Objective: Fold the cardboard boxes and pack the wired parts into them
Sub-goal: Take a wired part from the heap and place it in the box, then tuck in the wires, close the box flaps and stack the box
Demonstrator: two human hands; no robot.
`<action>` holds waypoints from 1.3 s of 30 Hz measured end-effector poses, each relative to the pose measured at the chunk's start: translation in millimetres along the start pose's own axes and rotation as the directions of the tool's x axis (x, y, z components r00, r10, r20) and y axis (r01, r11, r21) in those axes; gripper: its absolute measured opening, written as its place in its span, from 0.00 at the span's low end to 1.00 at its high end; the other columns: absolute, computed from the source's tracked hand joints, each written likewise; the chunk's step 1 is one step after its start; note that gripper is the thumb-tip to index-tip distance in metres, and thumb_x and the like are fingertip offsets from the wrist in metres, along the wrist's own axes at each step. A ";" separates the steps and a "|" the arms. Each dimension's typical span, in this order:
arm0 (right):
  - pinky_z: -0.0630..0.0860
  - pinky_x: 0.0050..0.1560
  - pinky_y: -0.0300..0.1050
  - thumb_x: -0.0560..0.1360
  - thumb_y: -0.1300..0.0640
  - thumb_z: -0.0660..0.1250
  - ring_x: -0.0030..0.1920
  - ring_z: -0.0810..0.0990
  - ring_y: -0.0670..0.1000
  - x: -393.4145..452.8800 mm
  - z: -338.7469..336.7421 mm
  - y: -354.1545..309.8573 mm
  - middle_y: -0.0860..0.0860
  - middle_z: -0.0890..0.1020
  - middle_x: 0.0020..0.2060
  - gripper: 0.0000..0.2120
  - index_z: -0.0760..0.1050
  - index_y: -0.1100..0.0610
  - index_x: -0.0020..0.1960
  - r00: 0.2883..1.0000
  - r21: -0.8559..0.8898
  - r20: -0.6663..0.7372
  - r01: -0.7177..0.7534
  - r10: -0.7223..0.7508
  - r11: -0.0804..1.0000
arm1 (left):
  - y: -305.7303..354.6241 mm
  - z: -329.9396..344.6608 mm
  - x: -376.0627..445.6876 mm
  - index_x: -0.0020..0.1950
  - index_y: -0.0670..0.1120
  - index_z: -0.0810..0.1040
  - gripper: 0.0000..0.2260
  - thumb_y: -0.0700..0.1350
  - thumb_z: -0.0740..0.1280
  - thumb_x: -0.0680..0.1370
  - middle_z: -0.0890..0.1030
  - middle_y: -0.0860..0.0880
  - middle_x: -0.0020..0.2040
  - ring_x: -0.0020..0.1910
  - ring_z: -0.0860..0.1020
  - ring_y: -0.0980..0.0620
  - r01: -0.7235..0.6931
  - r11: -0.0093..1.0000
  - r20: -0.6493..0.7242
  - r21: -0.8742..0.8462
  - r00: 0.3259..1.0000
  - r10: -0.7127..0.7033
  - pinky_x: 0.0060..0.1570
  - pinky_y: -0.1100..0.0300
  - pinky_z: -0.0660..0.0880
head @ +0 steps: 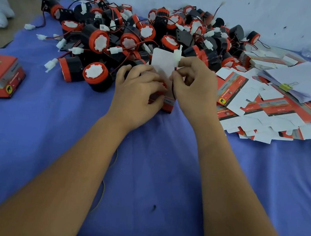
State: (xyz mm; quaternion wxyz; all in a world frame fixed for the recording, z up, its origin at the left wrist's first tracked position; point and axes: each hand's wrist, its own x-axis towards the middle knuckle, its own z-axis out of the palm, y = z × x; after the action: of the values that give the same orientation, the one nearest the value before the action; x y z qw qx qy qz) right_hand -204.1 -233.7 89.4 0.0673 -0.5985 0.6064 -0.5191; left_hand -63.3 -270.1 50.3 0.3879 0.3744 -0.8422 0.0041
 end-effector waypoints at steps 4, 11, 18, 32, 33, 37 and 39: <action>0.71 0.46 0.42 0.75 0.62 0.66 0.47 0.75 0.49 9.6 -3.3 3.2 0.51 0.83 0.43 0.08 0.78 0.56 0.54 0.996 -0.192 0.065 0.068 -0.057 0.979 | -2.7 -0.5 -0.4 0.51 0.51 0.85 0.09 0.50 0.66 0.77 0.83 0.57 0.55 0.67 0.69 0.49 0.022 1.000 -0.002 0.009 1.000 -0.022 0.62 0.53 0.54; 0.74 0.54 0.50 0.74 0.64 0.63 0.54 0.72 0.52 30.4 -14.2 -2.7 0.52 0.81 0.50 0.12 0.81 0.53 0.52 0.967 -0.487 0.254 0.150 -0.024 0.860 | -3.0 2.5 0.9 0.51 0.51 0.84 0.08 0.50 0.67 0.77 0.83 0.57 0.52 0.63 0.70 0.49 0.024 1.000 -0.026 0.018 0.999 -0.024 0.58 0.52 0.55; 0.68 0.51 0.45 0.73 0.63 0.65 0.57 0.70 0.56 37.4 -4.9 -9.5 0.52 0.79 0.52 0.14 0.83 0.47 0.49 0.942 -0.658 0.325 0.161 0.084 0.736 | 1.9 -0.9 0.7 0.54 0.47 0.79 0.12 0.47 0.73 0.72 0.80 0.51 0.55 0.63 0.68 0.49 0.078 0.992 -0.100 -0.100 0.991 -0.088 0.59 0.55 0.57; 0.59 0.58 0.46 0.75 0.61 0.61 0.54 0.77 0.53 27.9 -7.1 -13.0 0.48 0.83 0.51 0.15 0.81 0.49 0.56 0.946 -0.649 0.324 0.200 0.028 0.734 | -10.0 8.3 1.0 0.65 0.46 0.77 0.21 0.56 0.70 0.76 0.66 0.44 0.76 0.77 0.57 0.42 0.179 0.984 0.009 0.012 0.984 -0.179 0.72 0.44 0.56; 0.58 0.55 0.45 0.75 0.59 0.61 0.53 0.77 0.52 25.4 -10.6 -12.6 0.48 0.84 0.50 0.14 0.81 0.50 0.56 0.944 -0.629 0.330 0.198 0.027 0.752 | -10.3 8.8 1.1 0.65 0.45 0.77 0.21 0.56 0.69 0.76 0.66 0.44 0.76 0.77 0.57 0.42 0.173 0.984 0.009 0.028 0.985 -0.174 0.71 0.44 0.56; 0.60 0.56 0.46 0.75 0.56 0.63 0.55 0.73 0.52 14.9 -17.1 -8.3 0.46 0.83 0.50 0.13 0.79 0.48 0.57 0.932 -0.633 0.361 0.228 0.021 0.740 | -9.3 10.7 0.7 0.69 0.45 0.74 0.24 0.58 0.65 0.78 0.64 0.43 0.77 0.77 0.57 0.42 0.155 0.980 0.047 0.128 0.986 -0.162 0.70 0.46 0.56; 0.60 0.58 0.47 0.78 0.57 0.60 0.56 0.71 0.52 10.6 -14.6 -7.0 0.46 0.82 0.52 0.15 0.78 0.46 0.60 0.937 -0.640 0.349 0.224 0.018 0.735 | -8.8 10.1 1.3 0.71 0.46 0.73 0.24 0.58 0.64 0.79 0.63 0.43 0.77 0.77 0.56 0.43 0.178 0.977 0.084 0.121 0.978 -0.189 0.71 0.46 0.55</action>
State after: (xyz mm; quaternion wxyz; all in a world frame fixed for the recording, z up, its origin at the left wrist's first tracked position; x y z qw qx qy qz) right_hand -212.7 -232.3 106.7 -0.0808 -0.6939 0.6973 -0.1602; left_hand -64.9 -280.2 41.6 0.3244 0.4716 -0.8199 -0.0020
